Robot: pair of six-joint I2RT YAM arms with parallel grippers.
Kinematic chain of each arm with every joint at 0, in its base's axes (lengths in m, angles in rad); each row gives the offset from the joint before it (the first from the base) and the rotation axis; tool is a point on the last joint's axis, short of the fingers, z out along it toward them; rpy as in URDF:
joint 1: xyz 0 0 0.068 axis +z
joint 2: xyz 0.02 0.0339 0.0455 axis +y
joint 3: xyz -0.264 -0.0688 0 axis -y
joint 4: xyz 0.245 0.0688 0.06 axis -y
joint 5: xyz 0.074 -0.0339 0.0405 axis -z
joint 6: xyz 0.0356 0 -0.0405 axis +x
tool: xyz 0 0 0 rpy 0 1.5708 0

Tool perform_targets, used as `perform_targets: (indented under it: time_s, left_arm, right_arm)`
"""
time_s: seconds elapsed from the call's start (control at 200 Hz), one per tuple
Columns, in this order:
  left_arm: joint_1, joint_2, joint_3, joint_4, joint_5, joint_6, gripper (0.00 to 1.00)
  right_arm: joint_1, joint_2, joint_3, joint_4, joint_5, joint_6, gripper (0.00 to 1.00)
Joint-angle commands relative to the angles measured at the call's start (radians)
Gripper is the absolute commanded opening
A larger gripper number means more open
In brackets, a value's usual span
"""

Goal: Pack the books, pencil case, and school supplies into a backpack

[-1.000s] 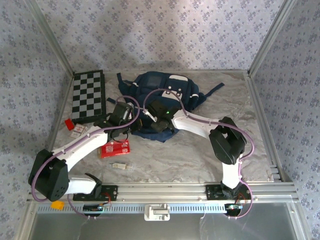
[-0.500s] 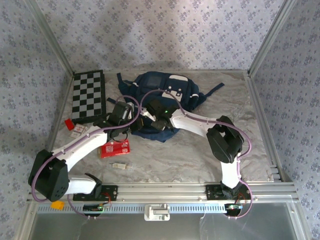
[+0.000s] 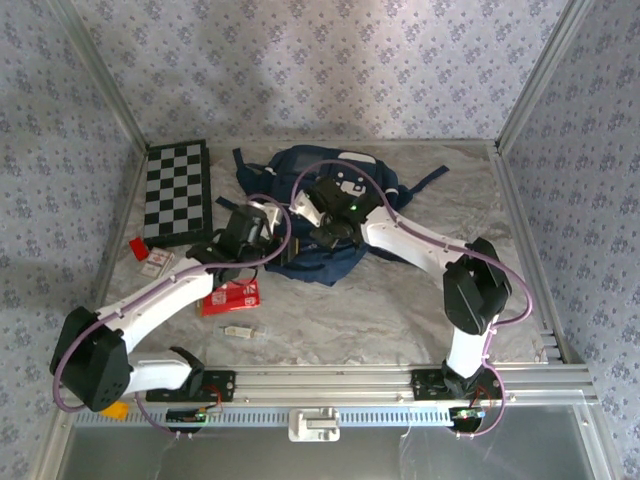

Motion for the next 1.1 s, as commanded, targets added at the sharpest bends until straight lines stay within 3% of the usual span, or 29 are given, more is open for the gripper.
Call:
perform_targets:
  time_s: [0.0, 0.455, 0.68, 0.76, 0.974, 1.094]
  left_arm:
    - [-0.052, 0.041, 0.019, 0.05, -0.032, 0.078, 0.45]
    - [-0.07, 0.201, 0.045, 0.189, -0.083, 0.181, 0.43]
    - [-0.096, 0.248, 0.065, 0.263, -0.007, 0.222, 0.32]
    - [-0.1, 0.25, 0.073, 0.273, 0.077, 0.249, 0.24]
    - [-0.117, 0.243, 0.082, 0.276, 0.082, 0.302, 0.29]
    - [-0.118, 0.269, 0.117, 0.287, 0.125, 0.344, 0.24]
  right_arm:
    - [-0.013, -0.066, 0.061, 0.008, -0.083, 0.053, 0.0]
    - [-0.062, -0.069, 0.078, 0.023, -0.202, 0.106, 0.0]
    - [-0.084, -0.054, 0.086, 0.029, -0.252, 0.131, 0.0]
    - [-0.092, -0.053, 0.084, 0.029, -0.257, 0.134, 0.0]
    - [-0.108, -0.053, 0.087, 0.031, -0.288, 0.137, 0.0]
    - [-0.114, -0.048, 0.086, 0.031, -0.306, 0.138, 0.0]
